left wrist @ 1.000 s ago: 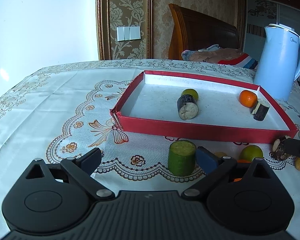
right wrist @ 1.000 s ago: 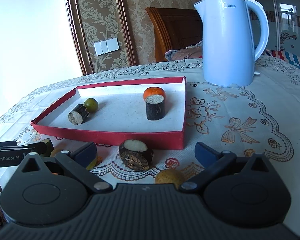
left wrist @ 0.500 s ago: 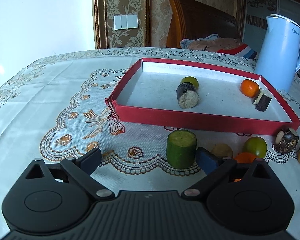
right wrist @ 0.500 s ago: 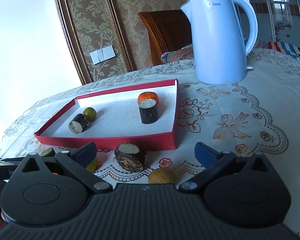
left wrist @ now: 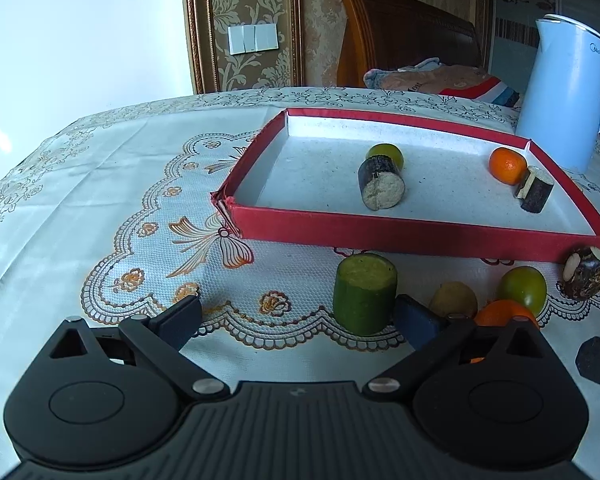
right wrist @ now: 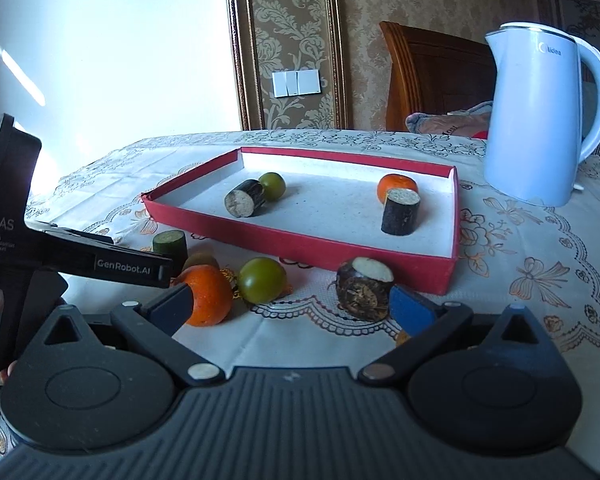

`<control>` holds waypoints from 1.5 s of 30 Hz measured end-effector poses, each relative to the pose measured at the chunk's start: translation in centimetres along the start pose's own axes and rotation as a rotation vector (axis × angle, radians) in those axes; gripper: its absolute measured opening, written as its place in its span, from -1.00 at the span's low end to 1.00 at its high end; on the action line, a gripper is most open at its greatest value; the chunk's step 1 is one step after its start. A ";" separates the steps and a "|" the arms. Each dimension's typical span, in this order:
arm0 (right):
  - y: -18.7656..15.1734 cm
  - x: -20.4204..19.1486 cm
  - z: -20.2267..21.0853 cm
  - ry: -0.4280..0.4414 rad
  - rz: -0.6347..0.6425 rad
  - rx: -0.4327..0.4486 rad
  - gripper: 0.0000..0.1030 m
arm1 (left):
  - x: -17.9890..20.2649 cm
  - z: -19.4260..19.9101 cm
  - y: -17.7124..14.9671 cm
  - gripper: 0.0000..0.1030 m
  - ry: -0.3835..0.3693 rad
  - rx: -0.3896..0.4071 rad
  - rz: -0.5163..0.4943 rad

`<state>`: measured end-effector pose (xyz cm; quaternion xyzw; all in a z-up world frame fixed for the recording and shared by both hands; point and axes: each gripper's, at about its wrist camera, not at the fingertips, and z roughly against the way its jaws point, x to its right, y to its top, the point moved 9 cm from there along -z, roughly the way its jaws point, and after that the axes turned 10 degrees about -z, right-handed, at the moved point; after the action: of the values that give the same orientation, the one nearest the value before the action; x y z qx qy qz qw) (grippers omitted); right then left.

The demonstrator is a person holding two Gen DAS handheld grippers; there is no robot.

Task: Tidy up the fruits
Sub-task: 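Move the left gripper to the green cucumber chunk while the right gripper approaches a tangerine, then close the left gripper on the cucumber chunk while the right gripper grasps the tangerine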

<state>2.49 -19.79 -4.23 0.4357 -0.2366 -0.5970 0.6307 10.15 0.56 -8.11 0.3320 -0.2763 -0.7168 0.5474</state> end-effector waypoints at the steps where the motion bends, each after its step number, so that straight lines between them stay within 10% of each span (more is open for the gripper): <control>1: -0.1 -0.1 0.0 0.005 0.001 -0.006 1.00 | 0.0 0.1 0.0 1.00 0.001 0.004 0.003; 11: -0.4 -0.4 -0.1 0.016 0.017 -0.023 1.00 | -1.9 -0.3 -0.2 1.00 0.110 -0.016 0.035; 45: -1.7 -3.9 -4.0 -0.007 0.018 -0.158 0.58 | -2.0 -0.7 -0.2 1.00 0.078 -0.028 0.068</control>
<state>4.15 -14.79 -6.86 0.3803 -0.1949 -0.6095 0.6677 10.89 2.56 -8.34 0.3423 -0.2557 -0.6880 0.5866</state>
